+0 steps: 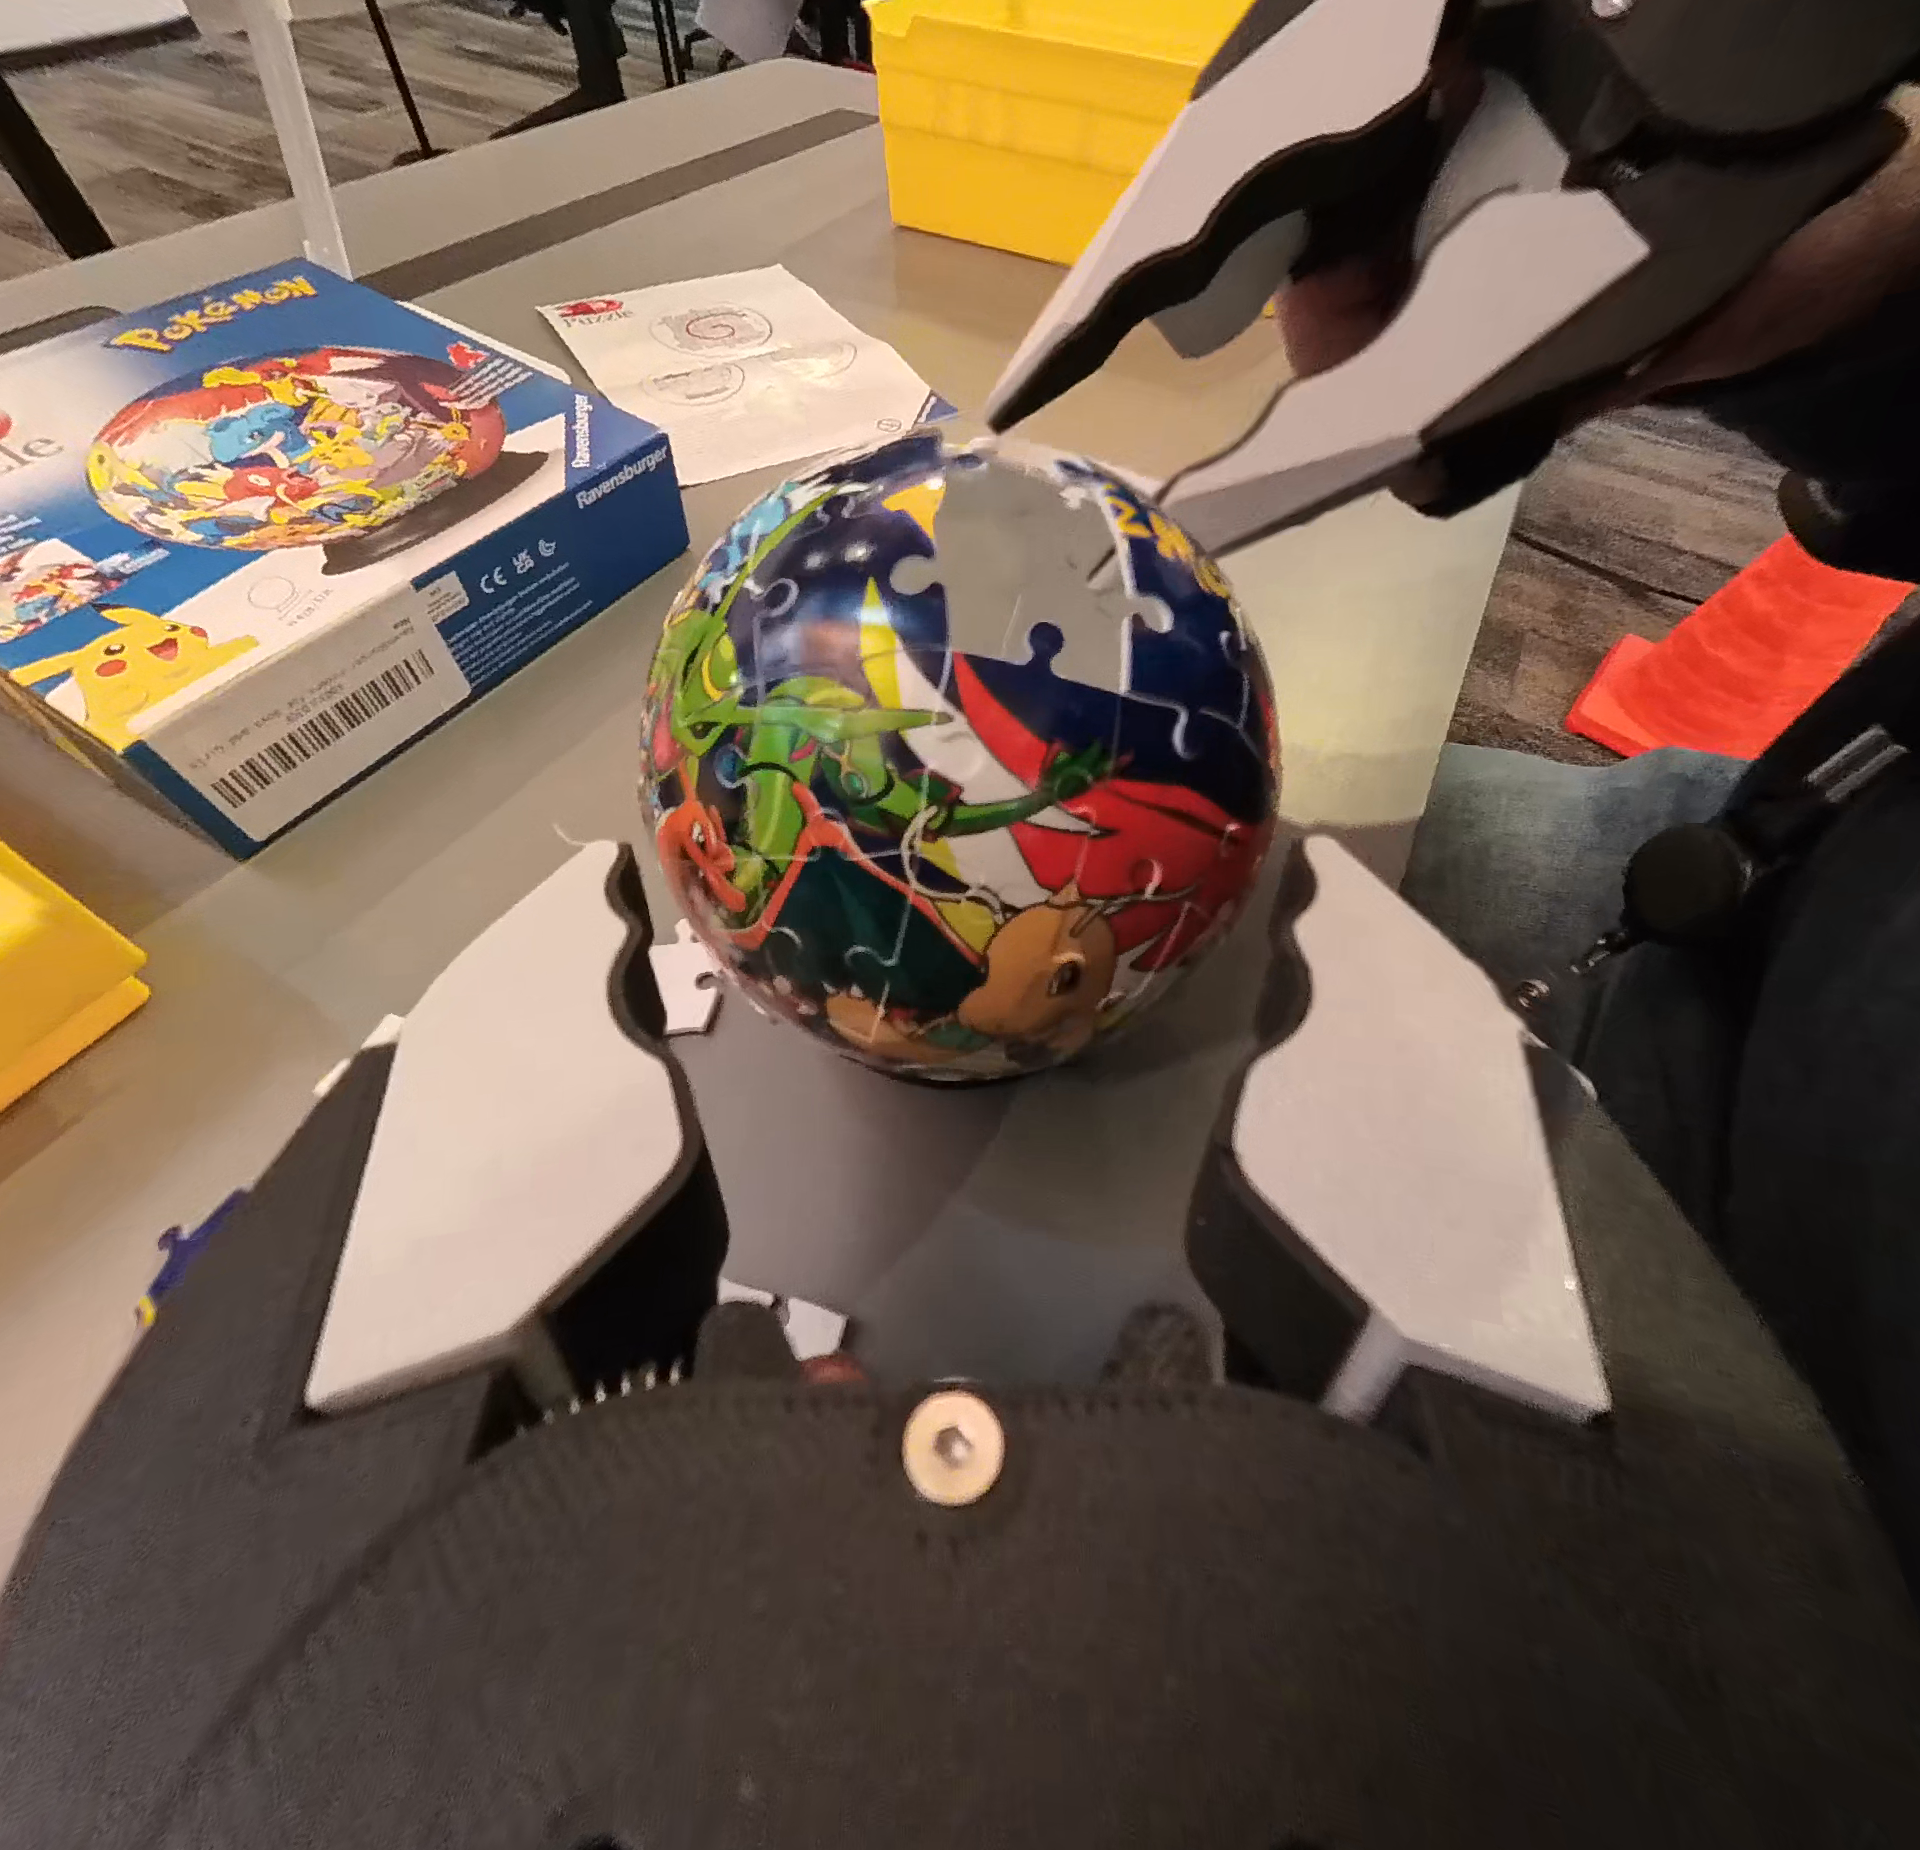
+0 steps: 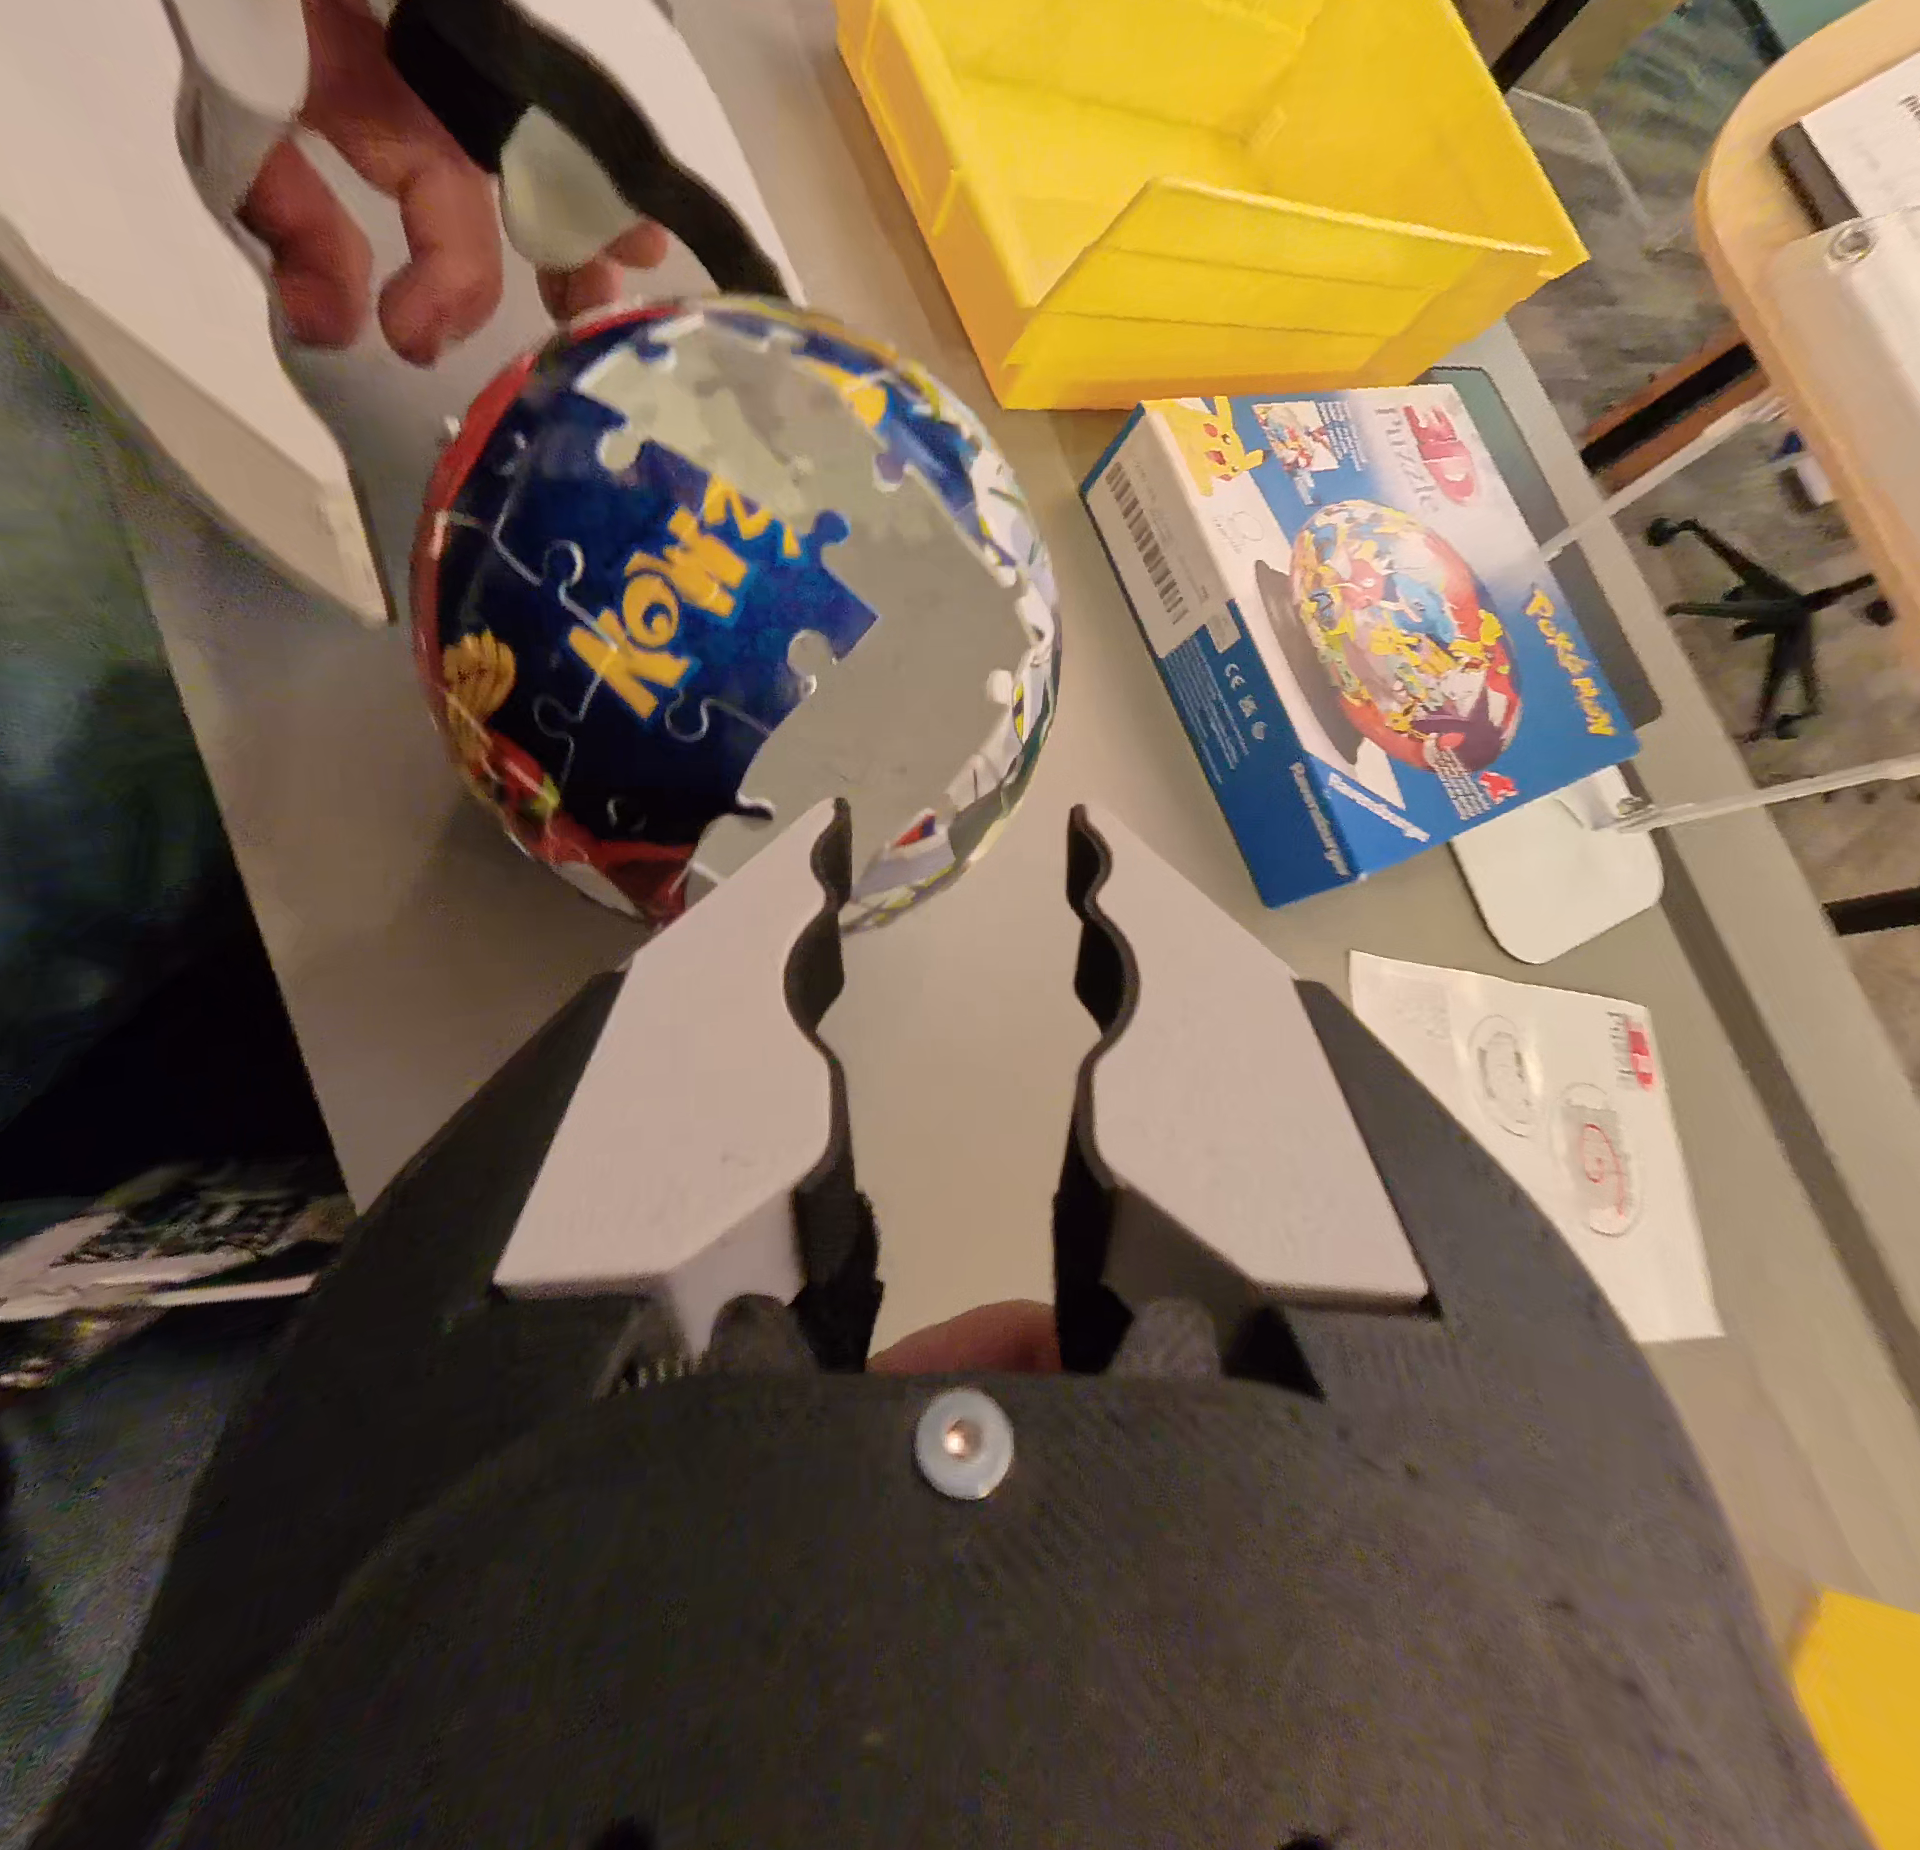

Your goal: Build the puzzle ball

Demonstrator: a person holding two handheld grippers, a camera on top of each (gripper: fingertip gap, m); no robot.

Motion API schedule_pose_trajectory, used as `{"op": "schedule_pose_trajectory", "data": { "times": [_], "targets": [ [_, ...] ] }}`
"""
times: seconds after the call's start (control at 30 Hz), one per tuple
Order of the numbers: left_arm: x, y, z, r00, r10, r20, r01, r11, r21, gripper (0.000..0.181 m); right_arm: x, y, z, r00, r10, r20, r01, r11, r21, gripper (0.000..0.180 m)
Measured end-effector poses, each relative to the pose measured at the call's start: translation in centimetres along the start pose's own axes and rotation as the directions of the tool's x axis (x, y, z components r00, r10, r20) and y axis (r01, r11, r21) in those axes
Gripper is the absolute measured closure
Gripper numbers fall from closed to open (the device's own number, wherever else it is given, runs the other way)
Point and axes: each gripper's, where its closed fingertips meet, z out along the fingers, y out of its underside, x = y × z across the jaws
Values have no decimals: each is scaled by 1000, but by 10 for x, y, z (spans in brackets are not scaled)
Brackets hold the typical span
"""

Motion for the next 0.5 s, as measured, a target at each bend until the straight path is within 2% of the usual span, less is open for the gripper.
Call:
{"op": "schedule_pose_trajectory", "data": {
  "times": [0.07,0.17,0.23,0.3,0.4,0.5],
  "targets": [
    [-1,0,2,1000,-12,4,12,1000,0,70,-3,3,-3,1000,-27,-1,27,1000,4,137],
    [-1,-1,1,1000,-18,-1,18,1000,4,70,-4,13,-12,999,25,43,-25,1000,12,132],
    [0,1,1,1000,-13,-5,13,1000,-5,69,-4,17,-18,988,111,110,-116,992,41,131],
    [0,6,2,1000,-14,-8,14,1000,-26,67,-9,23,-24,955,201,219,-214,976,38,131],
    [2,13,3,1000,-1,-4,1,999,-41,61,-9,35,-25,916,272,296,-290,957,20,135],
    [0,19,5,1000,17,11,-17,998,-57,53,-11,38,-21,828,393,399,-431,902,8,137]
  ]
}}
